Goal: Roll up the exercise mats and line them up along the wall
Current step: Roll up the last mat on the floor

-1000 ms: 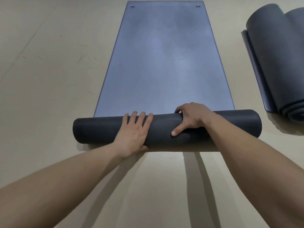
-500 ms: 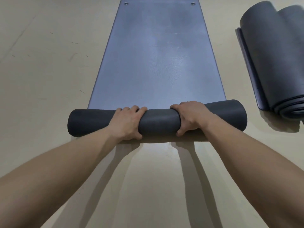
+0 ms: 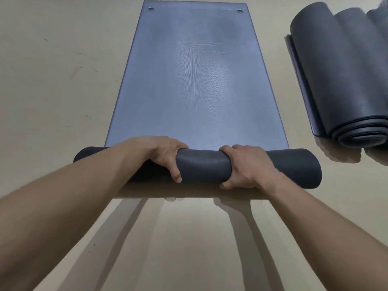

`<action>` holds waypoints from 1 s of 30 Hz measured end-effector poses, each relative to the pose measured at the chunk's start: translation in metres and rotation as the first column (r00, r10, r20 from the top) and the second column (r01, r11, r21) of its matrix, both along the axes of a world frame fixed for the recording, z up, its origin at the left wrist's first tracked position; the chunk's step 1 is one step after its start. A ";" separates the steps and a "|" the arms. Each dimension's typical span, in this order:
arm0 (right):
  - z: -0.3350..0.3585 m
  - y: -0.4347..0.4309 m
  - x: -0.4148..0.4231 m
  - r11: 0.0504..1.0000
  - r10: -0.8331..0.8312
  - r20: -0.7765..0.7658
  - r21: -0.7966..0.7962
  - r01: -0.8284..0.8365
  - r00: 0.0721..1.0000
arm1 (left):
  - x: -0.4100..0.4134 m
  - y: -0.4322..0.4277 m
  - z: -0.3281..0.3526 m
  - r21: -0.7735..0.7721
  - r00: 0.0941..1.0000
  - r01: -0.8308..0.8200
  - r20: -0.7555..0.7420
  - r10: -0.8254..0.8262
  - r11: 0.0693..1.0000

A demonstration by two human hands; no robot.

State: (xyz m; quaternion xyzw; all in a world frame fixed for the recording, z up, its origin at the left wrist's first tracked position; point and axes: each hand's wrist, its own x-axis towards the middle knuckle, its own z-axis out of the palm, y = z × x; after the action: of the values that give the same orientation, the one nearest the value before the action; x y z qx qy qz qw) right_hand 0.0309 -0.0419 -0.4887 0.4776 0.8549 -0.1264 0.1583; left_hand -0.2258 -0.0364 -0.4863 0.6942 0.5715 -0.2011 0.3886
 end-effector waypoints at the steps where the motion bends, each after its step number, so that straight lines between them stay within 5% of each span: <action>1: 0.004 0.011 -0.003 0.999 0.010 0.006 -0.045 -0.009 1.000 | 0.001 -0.004 0.001 0.072 1.000 0.003 -0.020 -0.001 0.997; 4: 0.014 0.044 -0.011 0.972 -0.013 0.018 -0.235 0.017 1.000 | 0.017 -0.040 -0.013 0.522 0.971 0.142 -0.238 -0.016 0.841; 6: 0.013 0.050 -0.014 0.960 -0.003 0.009 -0.280 0.005 1.000 | 0.027 -0.060 -0.026 0.631 0.951 0.209 -0.310 -0.005 0.747; 10: -0.011 0.013 -0.003 0.986 0.034 0.018 0.160 -0.037 0.999 | 0.020 -0.041 -0.019 0.586 0.971 0.141 -0.240 0.005 0.798; 12: -0.020 0.003 -0.003 0.971 0.017 0.025 0.239 -0.023 1.000 | 0.021 -0.033 -0.015 0.562 0.974 0.141 -0.228 -0.012 0.815; 16: 0.012 0.026 -0.011 0.998 0.019 0.005 0.065 -0.019 1.000 | 0.018 -0.023 0.001 0.433 0.991 0.048 -0.134 0.012 0.900; 21: 0.020 0.006 -0.002 0.976 0.043 0.061 -0.215 -0.029 0.997 | 0.026 -0.034 0.005 0.096 0.999 0.020 -0.044 -0.016 0.995; 26: -0.011 -0.043 -0.007 0.977 0.099 0.008 0.186 -0.099 0.995 | 0.024 -0.020 0.001 -0.018 0.999 -0.047 0.018 0.048 0.999; 28: -0.015 -0.038 -0.011 0.985 0.105 0.009 0.136 -0.105 0.994 | 0.025 -0.023 -0.004 -0.001 0.999 -0.047 -0.002 0.047 0.999; 30: -0.011 -0.015 -0.016 0.993 0.110 0.010 0.035 -0.111 0.994 | 0.025 -0.039 -0.010 0.222 0.995 0.020 -0.100 0.002 0.975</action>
State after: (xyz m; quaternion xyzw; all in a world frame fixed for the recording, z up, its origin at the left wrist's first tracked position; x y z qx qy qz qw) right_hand 0.0146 -0.0571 -0.5000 0.4328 0.8815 -0.1003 0.1598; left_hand -0.2007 -0.0755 -0.4960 0.7250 0.6059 -0.1721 0.2786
